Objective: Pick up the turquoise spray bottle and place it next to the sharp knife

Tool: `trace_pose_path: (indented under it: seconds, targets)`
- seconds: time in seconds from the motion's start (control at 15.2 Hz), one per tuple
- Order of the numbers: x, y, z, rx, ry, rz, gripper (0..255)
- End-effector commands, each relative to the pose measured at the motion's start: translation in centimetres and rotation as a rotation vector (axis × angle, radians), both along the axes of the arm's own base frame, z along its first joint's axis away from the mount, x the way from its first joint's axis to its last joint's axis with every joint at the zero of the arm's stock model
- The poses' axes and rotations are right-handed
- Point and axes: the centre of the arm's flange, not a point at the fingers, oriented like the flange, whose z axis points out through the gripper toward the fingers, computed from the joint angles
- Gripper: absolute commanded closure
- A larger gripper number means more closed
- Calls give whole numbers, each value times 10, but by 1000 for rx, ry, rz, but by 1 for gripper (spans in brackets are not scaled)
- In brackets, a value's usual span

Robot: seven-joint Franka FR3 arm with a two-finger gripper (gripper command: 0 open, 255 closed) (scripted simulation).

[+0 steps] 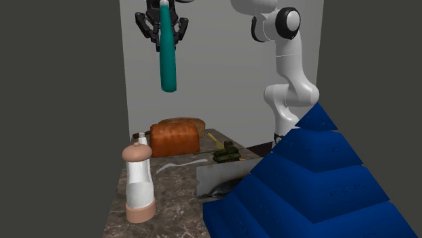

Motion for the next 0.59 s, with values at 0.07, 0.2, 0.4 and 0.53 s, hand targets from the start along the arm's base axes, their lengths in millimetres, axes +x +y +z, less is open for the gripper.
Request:
trace_pose_path:
  seconds: [0.07,0.2,0.4,0.53]
  targets:
    - [-27,-24,1,0,0,0,255]
    - [-47,-41,1,0,0,0,255]
    - [-76,-68,1,0,0,0,255]
    - [-96,-86,1,0,0,0,255]
